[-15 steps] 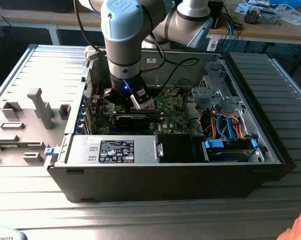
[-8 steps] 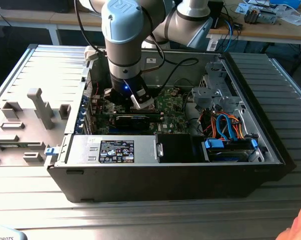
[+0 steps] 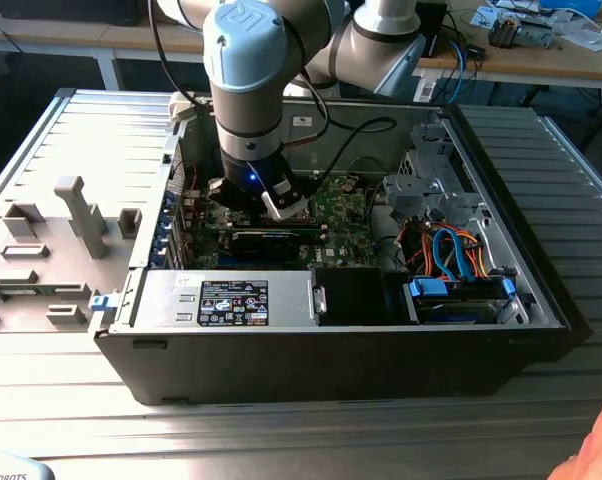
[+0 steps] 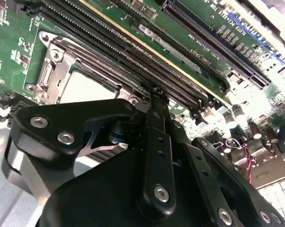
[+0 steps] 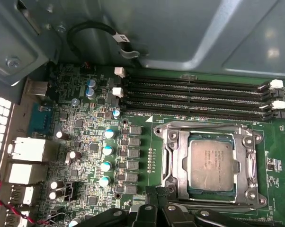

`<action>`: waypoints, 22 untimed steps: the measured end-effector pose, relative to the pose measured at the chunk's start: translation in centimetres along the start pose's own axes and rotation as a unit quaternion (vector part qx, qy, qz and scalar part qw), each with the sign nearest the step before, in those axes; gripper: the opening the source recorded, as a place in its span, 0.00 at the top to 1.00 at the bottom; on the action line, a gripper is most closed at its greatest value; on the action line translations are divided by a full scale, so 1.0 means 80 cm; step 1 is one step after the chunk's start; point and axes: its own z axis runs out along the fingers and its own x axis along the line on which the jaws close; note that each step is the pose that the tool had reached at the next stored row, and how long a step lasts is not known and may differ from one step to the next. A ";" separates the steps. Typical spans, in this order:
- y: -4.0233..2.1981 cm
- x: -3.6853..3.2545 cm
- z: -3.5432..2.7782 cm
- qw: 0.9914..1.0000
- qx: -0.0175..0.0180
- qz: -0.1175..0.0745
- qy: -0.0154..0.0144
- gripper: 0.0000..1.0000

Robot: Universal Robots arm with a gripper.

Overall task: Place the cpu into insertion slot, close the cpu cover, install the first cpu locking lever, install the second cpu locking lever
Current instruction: 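Install the second cpu locking lever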

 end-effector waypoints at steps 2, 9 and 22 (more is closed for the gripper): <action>0.0007 -0.0001 0.0005 1.000 0.024 0.000 0.001 0.89; 0.0051 -0.0007 -0.0154 0.999 0.033 -0.001 0.002 0.89; 0.0240 -0.0260 -0.0189 0.999 0.041 0.000 0.005 0.89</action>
